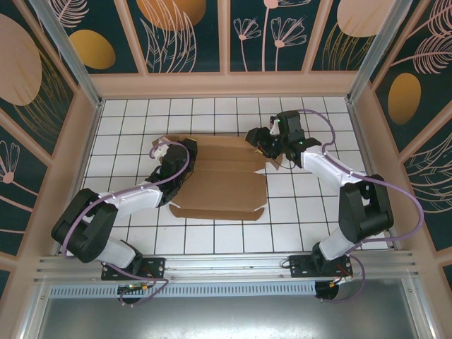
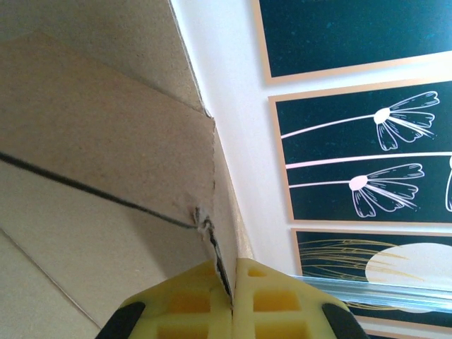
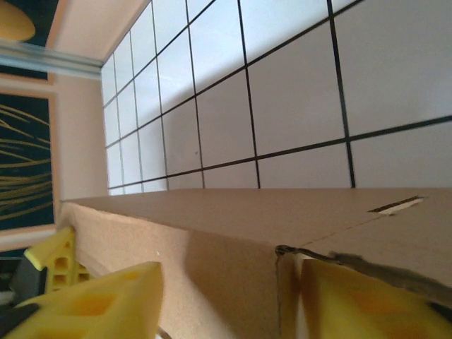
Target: Fold the paper box
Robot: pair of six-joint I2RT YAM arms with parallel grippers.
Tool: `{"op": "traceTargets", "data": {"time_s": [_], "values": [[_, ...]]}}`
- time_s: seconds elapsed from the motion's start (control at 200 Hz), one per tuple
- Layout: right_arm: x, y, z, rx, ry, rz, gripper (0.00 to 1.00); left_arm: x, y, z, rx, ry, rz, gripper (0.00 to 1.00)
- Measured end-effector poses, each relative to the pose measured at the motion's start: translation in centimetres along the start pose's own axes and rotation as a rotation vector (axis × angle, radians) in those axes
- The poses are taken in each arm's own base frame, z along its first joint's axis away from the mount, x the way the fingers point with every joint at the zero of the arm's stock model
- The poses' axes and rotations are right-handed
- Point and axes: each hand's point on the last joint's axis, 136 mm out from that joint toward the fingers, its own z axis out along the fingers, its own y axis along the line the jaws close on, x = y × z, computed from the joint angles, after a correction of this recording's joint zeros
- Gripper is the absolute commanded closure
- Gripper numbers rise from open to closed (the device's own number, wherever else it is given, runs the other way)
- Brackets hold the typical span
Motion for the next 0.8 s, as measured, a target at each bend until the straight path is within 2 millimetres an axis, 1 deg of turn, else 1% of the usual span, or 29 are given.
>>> {"op": "traceTargets", "data": {"time_s": [0.03,0.07,0.11,0.145,0.215,0.24,0.265,0.315,0.36,0.42,0.505,0.59,0.661,0.741,0.801], "values": [[-0.2,-0.1,-0.3,0.012,-0.012,-0.016,0.29,0.0,0.0,0.0,-0.001,0.000,0.001,1.00],[-0.3,0.0,-0.9,0.021,-0.031,-0.044,0.28,0.0,0.1,0.0,-0.003,0.000,0.001,1.00],[-0.6,0.3,-1.9,0.027,-0.060,-0.071,0.28,0.0,0.0,0.0,-0.003,0.000,0.002,1.00],[-0.8,0.6,-3.1,0.030,-0.093,-0.098,0.30,0.0,0.0,0.0,-0.003,-0.001,0.005,1.00],[-0.9,1.2,-5.7,0.030,-0.166,-0.155,0.43,0.0,0.0,0.0,-0.006,-0.001,0.010,1.00],[-0.8,1.2,-6.6,0.031,-0.192,-0.165,0.49,0.0,0.0,0.0,-0.008,-0.001,0.013,1.00],[-0.7,1.2,-7.4,0.030,-0.216,-0.177,0.57,0.0,0.0,0.1,-0.009,-0.001,0.015,1.00],[-0.2,0.8,-8.5,0.037,-0.247,-0.198,0.68,0.0,-0.1,0.1,-0.012,-0.003,0.020,1.00],[0.3,-0.1,-8.9,0.051,-0.260,-0.210,0.77,0.0,-0.1,0.1,-0.016,-0.004,0.025,1.00],[1.2,-1.8,-8.4,0.083,-0.251,-0.198,0.85,-0.1,-0.3,0.2,-0.025,-0.006,0.036,1.00],[3.0,-4.9,-6.2,0.158,-0.183,-0.175,0.89,0.0,-0.6,0.5,-0.042,-0.007,0.052,1.00],[4.8,-7.2,-3.8,0.218,-0.110,-0.163,0.89,0.1,-0.8,1.0,-0.057,-0.008,0.069,1.00],[5.7,-8.5,-2.4,0.249,-0.069,-0.159,0.88,0.2,-0.7,1.2,-0.066,-0.008,0.078,1.00],[5.7,-9.7,-1.2,0.280,-0.059,-0.156,0.84,0.1,-0.6,1.2,-0.068,-0.011,0.080,1.00],[5.5,-10.6,-0.5,0.311,-0.064,-0.154,0.84,0.1,-0.6,1.2,-0.068,-0.013,0.083,1.00]]}}
